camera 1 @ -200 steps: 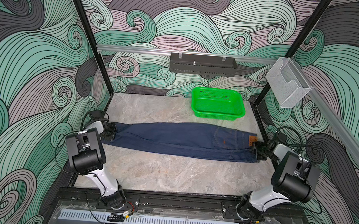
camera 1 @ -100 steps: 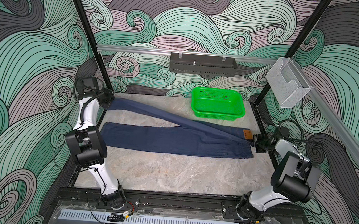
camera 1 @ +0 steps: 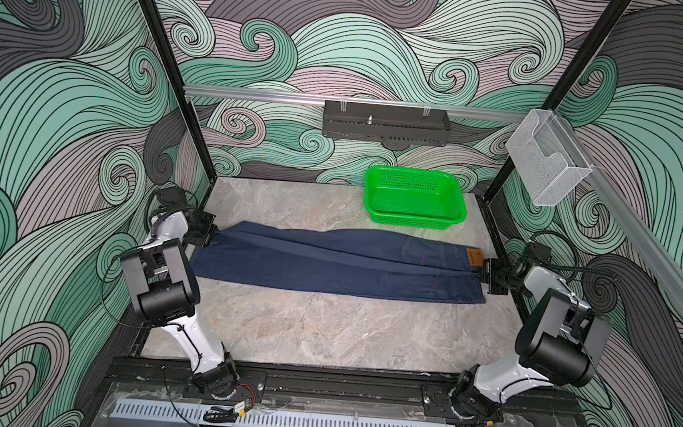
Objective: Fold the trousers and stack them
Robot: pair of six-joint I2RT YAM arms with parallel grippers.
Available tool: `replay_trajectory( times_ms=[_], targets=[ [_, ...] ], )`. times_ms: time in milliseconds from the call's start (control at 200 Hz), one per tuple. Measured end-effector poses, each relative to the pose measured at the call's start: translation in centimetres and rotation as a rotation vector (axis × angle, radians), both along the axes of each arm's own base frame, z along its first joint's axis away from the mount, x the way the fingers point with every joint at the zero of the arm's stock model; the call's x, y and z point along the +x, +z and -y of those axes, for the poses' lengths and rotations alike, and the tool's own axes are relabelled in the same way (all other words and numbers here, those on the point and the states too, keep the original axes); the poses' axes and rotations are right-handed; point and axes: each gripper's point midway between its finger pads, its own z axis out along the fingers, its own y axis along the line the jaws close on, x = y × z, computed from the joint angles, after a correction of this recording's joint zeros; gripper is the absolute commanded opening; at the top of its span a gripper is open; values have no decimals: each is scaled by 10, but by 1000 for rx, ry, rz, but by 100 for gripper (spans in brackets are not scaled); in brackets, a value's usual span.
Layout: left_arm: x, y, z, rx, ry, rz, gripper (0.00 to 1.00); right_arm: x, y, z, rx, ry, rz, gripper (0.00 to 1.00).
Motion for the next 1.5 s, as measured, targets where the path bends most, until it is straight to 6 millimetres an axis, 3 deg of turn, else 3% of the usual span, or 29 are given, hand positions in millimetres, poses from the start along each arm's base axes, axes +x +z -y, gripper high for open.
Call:
replay_trajectory(
  times_ms=[235, 310, 400, 485, 570, 720, 836, 1346, 1416, 1446, 1501],
  targets=[
    [41, 83, -2, 33, -47, 201, 0, 29, 49, 7, -4, -6, 99, 0],
    [37, 96, -2, 40, -47, 232, 0, 31, 62, 7, -12, -4, 127, 0],
    [16, 99, -3, 35, -27, 243, 0, 23, 68, 6, -21, -9, 138, 0],
    [-13, 85, -6, 23, 10, 219, 0, 11, 62, 3, -23, -11, 125, 0],
    [-35, 57, -7, -4, 40, 164, 0, -3, 40, 2, -14, -14, 75, 0],
    [-56, -1, -2, -69, 60, 42, 0, -31, -11, -2, 15, -20, -55, 0],
    [-70, -28, 0, -95, 76, -15, 0, -45, -31, -3, 18, -20, -106, 0],
    [-79, -37, -6, -83, 97, -41, 3, -54, -42, -2, -16, 18, -113, 0],
    [-82, -37, -7, -84, 99, -47, 12, -57, -45, -3, -20, 26, -121, 4],
    [-83, -38, -8, -86, 102, -51, 19, -58, -45, -4, -22, 29, -124, 13],
    [-87, -36, -9, -87, 103, -54, 41, -60, -45, -4, -25, 33, -129, 30]
  ],
)
